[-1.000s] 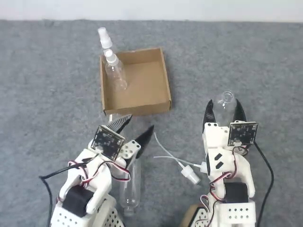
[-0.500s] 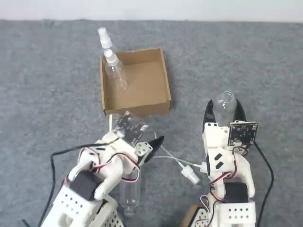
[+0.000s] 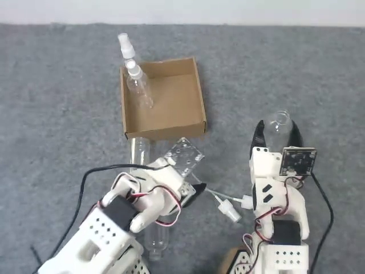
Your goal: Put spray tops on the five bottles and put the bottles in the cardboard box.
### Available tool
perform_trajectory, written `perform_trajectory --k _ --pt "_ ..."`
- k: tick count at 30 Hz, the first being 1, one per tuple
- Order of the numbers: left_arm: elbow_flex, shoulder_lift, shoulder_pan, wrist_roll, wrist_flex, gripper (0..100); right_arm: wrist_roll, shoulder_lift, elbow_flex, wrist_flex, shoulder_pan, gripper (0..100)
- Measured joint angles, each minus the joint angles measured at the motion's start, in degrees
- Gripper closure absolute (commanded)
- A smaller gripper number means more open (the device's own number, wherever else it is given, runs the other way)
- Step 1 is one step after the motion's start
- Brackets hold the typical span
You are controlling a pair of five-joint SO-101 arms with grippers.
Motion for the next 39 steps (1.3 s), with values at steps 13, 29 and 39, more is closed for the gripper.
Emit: perform_trajectory --k 13,29,39 --pt "-6.3 15.4 4.5 -2.3 -0.4 80 -0.2 0.0 0.0 0.0 0.6 81.8" --pt "-15.7 42.4 4.7 -10.5 -4.3 82 -0.2 0.0 0.0 0.0 0.6 81.8" --pt "-23.1 56.0 4.7 -12.7 -4.5 82 -0.2 0.0 0.0 0.0 0.6 81.8"
